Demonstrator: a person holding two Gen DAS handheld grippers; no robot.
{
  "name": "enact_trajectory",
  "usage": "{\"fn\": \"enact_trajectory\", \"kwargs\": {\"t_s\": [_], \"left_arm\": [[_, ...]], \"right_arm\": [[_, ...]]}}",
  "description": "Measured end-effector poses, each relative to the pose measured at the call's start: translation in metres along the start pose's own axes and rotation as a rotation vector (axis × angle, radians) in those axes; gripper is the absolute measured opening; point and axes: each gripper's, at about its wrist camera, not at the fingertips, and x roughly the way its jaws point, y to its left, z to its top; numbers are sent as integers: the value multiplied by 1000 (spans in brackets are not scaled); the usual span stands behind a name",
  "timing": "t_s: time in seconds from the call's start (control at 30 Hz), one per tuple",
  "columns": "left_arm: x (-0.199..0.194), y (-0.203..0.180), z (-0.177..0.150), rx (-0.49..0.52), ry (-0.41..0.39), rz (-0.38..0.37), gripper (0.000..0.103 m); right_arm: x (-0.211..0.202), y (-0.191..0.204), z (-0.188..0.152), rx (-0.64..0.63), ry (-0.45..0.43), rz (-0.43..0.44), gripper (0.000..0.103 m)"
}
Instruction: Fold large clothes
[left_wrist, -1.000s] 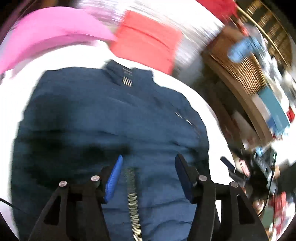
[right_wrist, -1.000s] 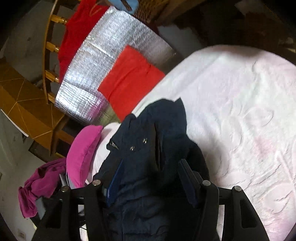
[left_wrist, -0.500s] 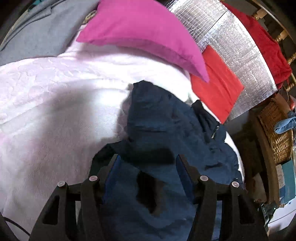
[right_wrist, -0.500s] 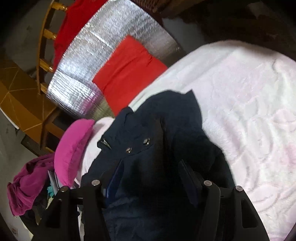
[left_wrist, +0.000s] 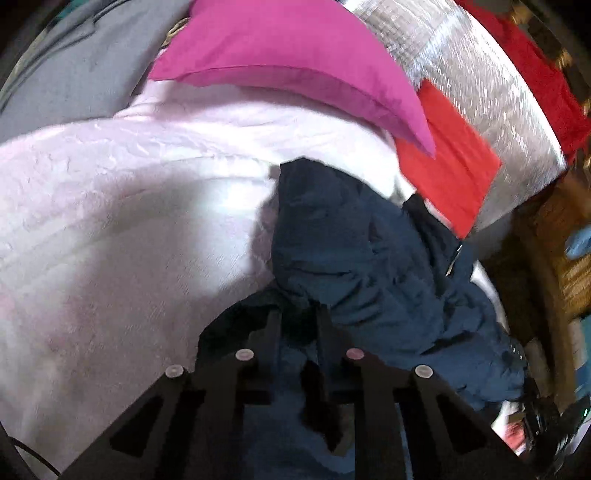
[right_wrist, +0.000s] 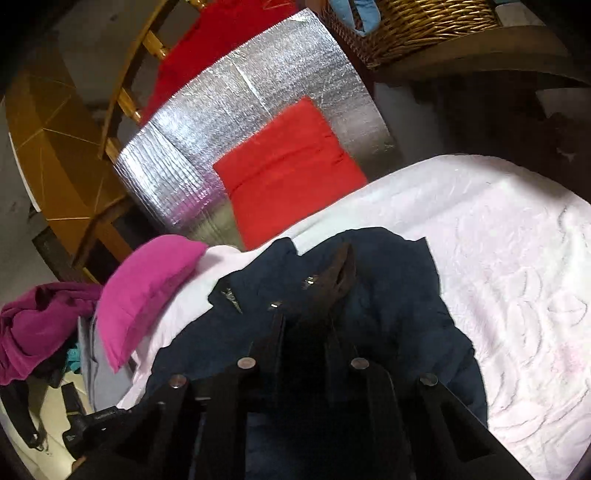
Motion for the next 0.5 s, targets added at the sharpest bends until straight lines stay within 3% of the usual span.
{"fn": "enact_trajectory", "kwargs": {"t_s": [0.07,0.13,0.23,0.27,0.3,0.33,0.37,0.43,0.5], "left_arm": [[1,-7,-1,33,3,33,17],[-1,-8,-1,32,23,33,17],[-12,-7,1,7,36,22,20],[-17,-7,1,9,36,21,27],[-24,-7,0,12,29,23,32],[-33,-8,-2,17,12,30,45],[-38,-9,-4,22,0,34,55],[-52,-11,-9,37,-22,35,61],[-62,-12,-14,45,-29,26,63]], "right_arm": [[24,-17,-10,17,84,-106,18],[41,-33,-17,78,182,-117,19],[30,-36,-10,119,170,-75,21],[23,-35,-6,110,156,-63,24],[15,-34,-2,96,143,-55,39],[9,-35,0,92,137,-55,72],[2,-39,3,95,124,-63,85],[-12,-47,5,101,71,-70,88],[-21,-60,7,105,80,-80,88]]}}
